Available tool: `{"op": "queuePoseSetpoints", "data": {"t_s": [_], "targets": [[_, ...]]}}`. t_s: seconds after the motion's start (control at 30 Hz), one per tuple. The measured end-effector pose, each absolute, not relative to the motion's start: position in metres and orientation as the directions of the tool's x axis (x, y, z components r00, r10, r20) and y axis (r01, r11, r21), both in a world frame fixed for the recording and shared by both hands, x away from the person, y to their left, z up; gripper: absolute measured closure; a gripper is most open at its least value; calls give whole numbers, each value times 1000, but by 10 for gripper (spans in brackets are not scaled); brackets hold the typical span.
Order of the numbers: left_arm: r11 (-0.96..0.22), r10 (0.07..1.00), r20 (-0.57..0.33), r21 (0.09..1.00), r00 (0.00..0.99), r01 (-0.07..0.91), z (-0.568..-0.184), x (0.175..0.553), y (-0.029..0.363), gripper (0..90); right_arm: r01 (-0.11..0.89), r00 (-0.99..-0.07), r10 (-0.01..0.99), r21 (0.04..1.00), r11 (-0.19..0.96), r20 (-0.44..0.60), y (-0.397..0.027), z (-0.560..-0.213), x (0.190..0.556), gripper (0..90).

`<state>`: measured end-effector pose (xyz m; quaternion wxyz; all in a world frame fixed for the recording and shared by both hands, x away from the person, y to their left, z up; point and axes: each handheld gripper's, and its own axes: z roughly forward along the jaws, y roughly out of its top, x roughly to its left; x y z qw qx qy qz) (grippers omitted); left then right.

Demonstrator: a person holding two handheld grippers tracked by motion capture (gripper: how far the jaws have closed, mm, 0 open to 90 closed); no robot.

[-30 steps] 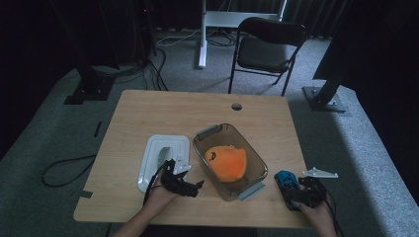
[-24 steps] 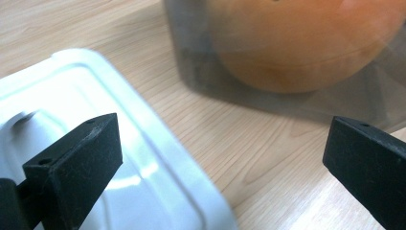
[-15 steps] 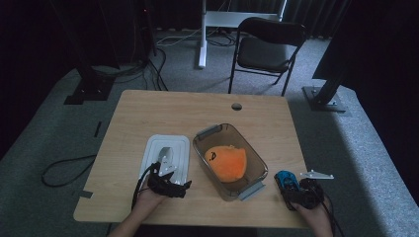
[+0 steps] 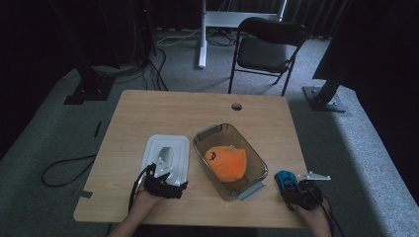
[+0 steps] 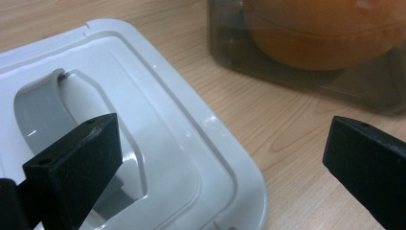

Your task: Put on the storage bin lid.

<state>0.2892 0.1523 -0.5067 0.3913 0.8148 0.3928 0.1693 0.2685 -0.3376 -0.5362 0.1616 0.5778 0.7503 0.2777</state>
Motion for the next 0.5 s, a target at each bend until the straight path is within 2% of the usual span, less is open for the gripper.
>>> {"op": "queuePoseSetpoints", "data": {"t_s": [0.13,0.5], "targets": [[-383,777,-30,770,629,510,-507,289,155,2,776,-288,956,600,197,58,-335,-535,268,234],[-381,782,-32,766,623,518,-509,289,159,2,773,-294,955,595,219,31,-332,-534,270,252]]}}
